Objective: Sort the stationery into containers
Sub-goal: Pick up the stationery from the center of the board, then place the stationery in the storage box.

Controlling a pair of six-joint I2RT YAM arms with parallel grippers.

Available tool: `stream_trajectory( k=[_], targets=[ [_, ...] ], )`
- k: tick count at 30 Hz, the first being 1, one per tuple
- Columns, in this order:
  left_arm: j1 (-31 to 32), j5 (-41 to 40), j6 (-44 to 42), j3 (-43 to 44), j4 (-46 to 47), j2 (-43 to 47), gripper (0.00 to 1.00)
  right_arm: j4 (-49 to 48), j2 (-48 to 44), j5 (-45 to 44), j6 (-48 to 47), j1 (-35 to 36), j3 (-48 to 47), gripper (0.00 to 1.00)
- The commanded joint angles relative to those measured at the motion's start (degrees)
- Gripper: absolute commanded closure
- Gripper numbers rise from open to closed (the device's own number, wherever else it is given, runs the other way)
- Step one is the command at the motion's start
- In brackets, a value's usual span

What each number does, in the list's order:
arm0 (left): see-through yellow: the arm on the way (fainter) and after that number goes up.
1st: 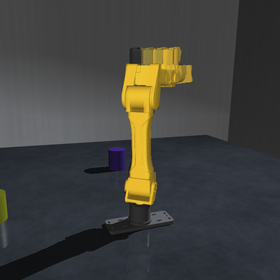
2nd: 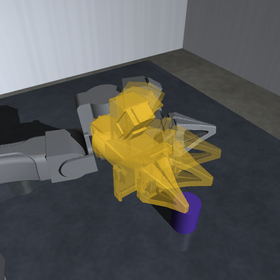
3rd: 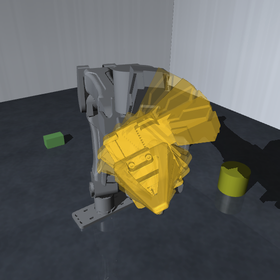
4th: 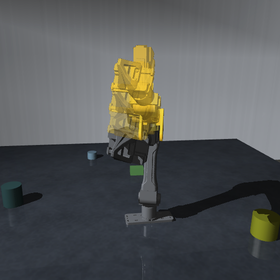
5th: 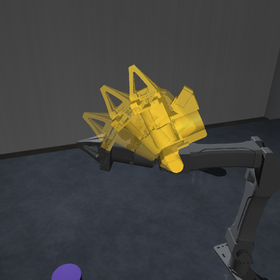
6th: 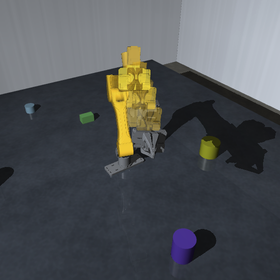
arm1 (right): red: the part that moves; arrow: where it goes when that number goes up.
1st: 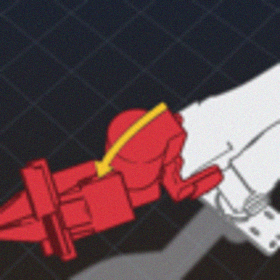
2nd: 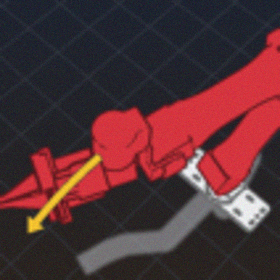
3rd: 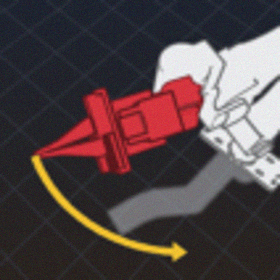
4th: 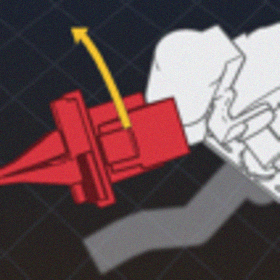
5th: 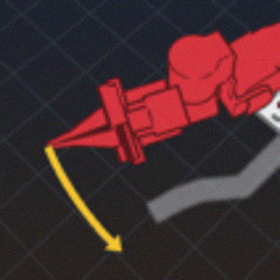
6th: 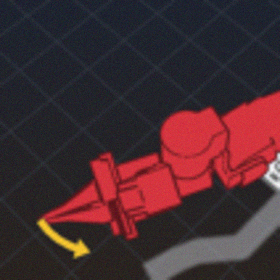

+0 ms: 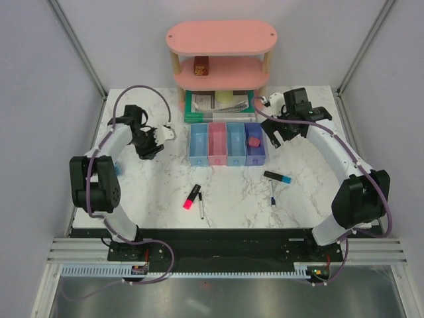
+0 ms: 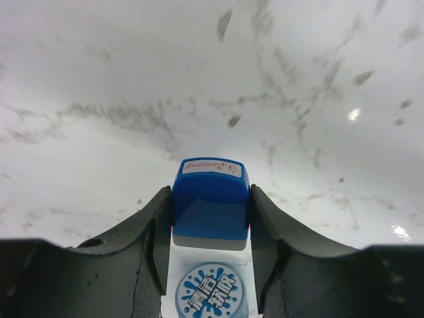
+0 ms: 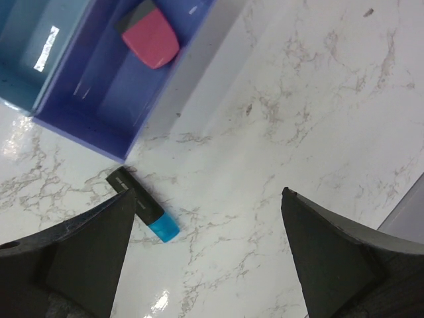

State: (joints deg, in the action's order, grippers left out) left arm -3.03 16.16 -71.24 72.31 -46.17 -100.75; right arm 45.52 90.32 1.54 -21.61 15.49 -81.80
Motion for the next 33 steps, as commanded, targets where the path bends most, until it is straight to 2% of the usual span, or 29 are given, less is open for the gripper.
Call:
stream_trajectory(
  k=[1, 5, 9, 12, 17, 23, 27, 33],
  targets=[
    [10.3, 5.81, 7.06, 6.41, -5.24, 6.0, 0.88, -2.18, 0.82, 0.22, 1.39, -3.87, -1.09, 0.02],
    [19.53, 7.74, 14.54, 14.41, -7.52, 4.78, 0.88, -3.76, 0.73, 0.13, 1.3, -6.78, 0.94, 0.02],
    [27.88, 11.6, 23.32, 24.0, -8.41, -1.09, 0.88, -5.79, 0.73, 0.3, 2.7, -10.73, 2.96, 0.02],
    [31.93, 13.89, 27.46, 32.25, -8.32, -6.01, 0.88, -6.4, 1.26, 2.06, 3.58, -15.12, 4.27, 0.02],
    [38.43, 15.39, 31.16, 39.21, -6.3, -12.8, 0.88, -6.93, 2.66, 4.43, 3.94, -18.03, 5.51, 0.02],
    [44.41, 15.21, 33.89, 45.88, -2.78, -19.83, 0.89, -7.37, 3.81, 5.31, 4.38, -19.61, 6.04, 0.02],
    [46.27, 16.09, 35.56, 50.37, -2.43, -23.87, 0.89, -7.72, 3.63, 5.84, 4.29, -20.58, 7.0, 0.02],
    [48.64, 16.45, 36.96, 51.44, -0.41, -27.83, 0.89, -8.43, 3.54, 6.46, 4.2, -21.81, 8.76, 0.02]
  ],
)
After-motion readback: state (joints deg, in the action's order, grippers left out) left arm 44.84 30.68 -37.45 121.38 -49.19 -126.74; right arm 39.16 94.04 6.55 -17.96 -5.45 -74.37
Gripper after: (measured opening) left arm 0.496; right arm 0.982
